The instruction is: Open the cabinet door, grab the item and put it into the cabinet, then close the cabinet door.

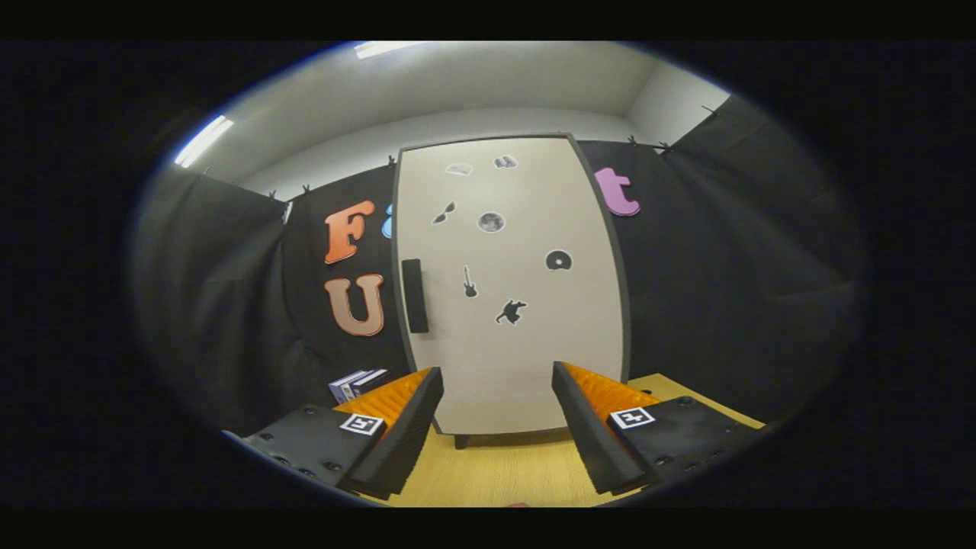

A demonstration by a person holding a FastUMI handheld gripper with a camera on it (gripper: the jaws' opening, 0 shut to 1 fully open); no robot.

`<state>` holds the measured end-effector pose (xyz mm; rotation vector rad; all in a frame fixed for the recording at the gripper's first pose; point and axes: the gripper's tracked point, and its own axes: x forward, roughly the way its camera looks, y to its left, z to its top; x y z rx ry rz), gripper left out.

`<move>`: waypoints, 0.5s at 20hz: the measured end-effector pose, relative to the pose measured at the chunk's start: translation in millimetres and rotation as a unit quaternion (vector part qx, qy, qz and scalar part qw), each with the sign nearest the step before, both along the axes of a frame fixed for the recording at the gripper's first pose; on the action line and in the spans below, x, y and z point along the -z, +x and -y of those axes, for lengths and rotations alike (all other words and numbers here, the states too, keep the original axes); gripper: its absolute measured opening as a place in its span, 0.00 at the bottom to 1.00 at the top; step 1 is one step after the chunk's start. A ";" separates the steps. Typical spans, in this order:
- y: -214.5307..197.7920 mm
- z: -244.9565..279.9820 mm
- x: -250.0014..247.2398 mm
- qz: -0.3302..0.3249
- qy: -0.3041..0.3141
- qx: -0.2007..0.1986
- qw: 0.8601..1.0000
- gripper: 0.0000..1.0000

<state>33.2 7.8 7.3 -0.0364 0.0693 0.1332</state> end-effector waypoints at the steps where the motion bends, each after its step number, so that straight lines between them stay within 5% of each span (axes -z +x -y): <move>1: -7.4 13.2 -1.4 0.003 -0.003 0.012 1.000 0.93; 10: -46.3 101.0 -5.3 0.009 -0.018 0.108 0.994 0.96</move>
